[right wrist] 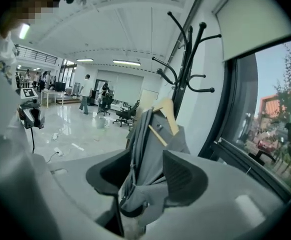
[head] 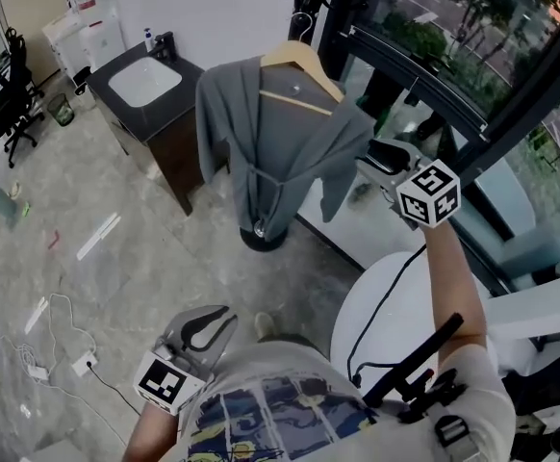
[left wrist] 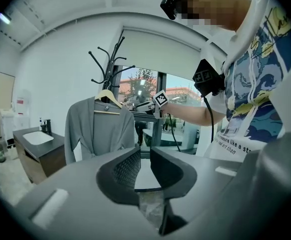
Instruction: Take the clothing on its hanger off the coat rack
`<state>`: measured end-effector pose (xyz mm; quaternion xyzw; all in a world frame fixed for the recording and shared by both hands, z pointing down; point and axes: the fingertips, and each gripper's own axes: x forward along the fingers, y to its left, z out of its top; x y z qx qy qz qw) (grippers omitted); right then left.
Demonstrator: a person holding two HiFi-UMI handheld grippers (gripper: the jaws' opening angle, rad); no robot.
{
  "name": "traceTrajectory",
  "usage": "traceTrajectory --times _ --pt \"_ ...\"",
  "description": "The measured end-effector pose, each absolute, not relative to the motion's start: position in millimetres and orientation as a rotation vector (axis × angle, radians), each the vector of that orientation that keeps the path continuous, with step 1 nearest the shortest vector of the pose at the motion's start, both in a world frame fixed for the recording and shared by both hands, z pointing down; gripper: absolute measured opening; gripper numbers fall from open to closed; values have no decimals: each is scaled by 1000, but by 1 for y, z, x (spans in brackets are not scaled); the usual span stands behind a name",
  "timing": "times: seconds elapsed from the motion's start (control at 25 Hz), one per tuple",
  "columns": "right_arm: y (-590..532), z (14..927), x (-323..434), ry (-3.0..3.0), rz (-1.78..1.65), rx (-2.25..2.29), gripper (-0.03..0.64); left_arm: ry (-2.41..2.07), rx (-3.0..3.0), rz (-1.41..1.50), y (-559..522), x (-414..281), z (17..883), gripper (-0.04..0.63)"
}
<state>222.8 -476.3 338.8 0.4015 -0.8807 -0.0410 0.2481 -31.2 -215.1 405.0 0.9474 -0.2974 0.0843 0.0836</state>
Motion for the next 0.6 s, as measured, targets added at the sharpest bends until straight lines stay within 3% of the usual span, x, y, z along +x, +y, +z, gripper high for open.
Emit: traceTrajectory --times 0.6 --pt "-620 350 199 -2466 262 613 330 -1056 2718 259 -298 -16 408 64"
